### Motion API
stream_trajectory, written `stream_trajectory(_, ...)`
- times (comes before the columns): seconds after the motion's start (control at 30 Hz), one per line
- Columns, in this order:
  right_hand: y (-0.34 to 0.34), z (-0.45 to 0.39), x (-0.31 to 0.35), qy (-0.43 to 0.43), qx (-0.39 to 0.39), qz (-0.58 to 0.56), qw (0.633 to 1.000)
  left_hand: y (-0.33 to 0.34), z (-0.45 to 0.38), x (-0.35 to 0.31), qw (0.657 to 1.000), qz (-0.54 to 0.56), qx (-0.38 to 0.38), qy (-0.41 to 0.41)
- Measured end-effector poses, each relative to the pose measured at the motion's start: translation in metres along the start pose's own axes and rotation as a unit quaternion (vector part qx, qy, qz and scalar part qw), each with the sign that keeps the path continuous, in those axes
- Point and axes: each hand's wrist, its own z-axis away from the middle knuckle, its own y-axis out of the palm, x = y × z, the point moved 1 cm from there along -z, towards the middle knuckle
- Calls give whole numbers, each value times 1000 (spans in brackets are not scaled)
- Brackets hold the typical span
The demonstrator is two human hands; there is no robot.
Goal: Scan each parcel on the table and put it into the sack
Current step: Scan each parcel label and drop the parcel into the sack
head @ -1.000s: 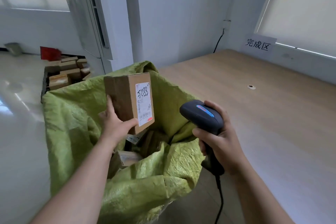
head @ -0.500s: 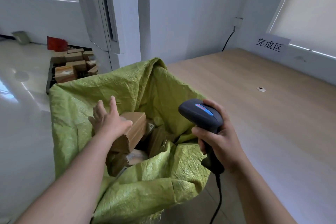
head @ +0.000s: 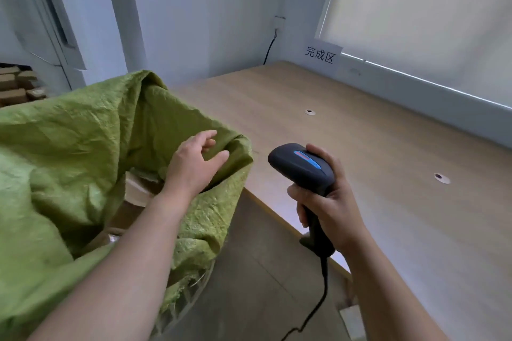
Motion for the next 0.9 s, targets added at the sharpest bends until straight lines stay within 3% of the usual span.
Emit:
stream_trajectory(0.4,-174,125,30,-16,-129,-7,992,158,109,-147,987,21,129,97)
stream_trajectory(0.9,-354,294,40,-28,-269,9,963,329,263,-284,941,49,266,201)
